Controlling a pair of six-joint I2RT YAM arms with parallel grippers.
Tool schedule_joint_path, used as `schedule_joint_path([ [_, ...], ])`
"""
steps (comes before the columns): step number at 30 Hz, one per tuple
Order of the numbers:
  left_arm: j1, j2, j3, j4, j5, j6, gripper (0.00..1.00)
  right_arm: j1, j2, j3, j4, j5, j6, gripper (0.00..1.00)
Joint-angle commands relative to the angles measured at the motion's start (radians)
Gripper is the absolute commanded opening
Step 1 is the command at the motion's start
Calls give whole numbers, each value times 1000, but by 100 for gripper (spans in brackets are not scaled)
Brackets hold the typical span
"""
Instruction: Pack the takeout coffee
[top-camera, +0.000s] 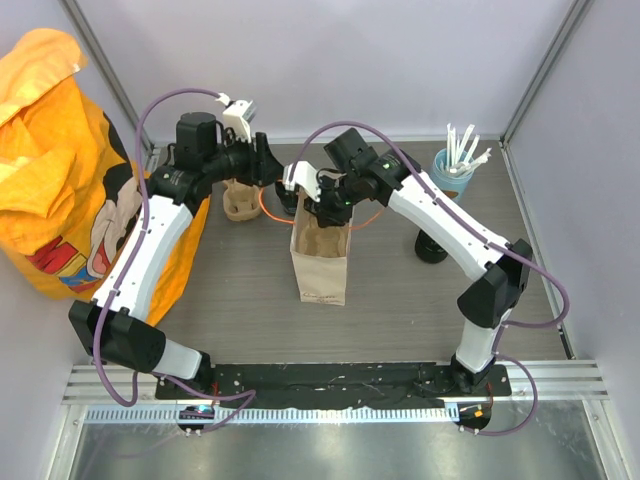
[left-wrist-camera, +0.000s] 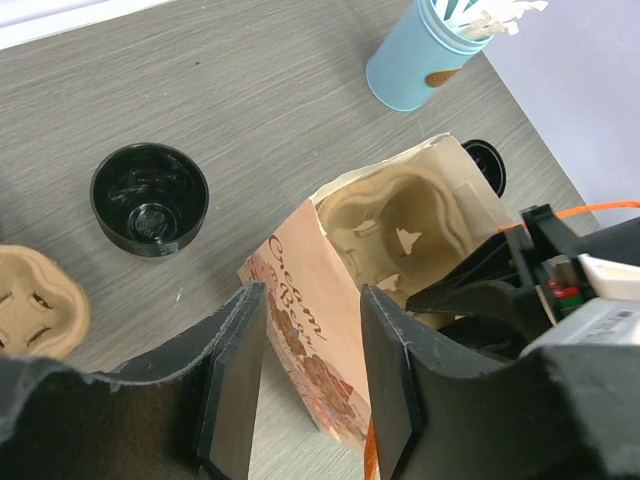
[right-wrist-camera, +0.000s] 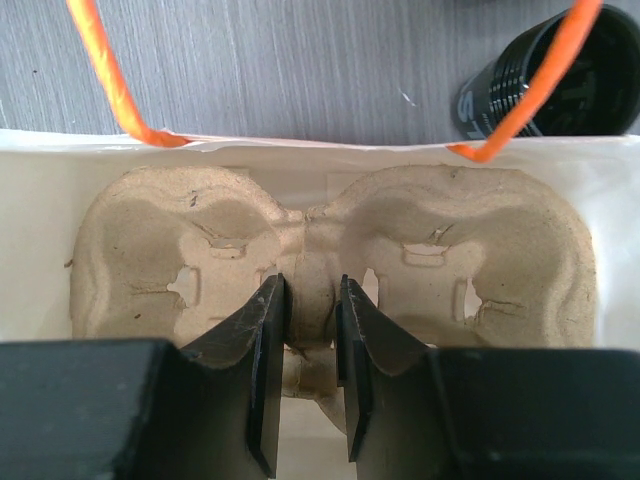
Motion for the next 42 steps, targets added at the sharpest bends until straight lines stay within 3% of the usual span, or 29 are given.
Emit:
schedule_joint_path([
  [1,6,-10,-4,6,23,10,46,6,7,1,8,-37,3,28],
  [15,4,-44,-30,8,43,6,46,-1,13,-50,35,-68,18,28],
  [42,6,-87,-73,-9,58,-4,43,-45,-156,-432,457,-171,159,27],
])
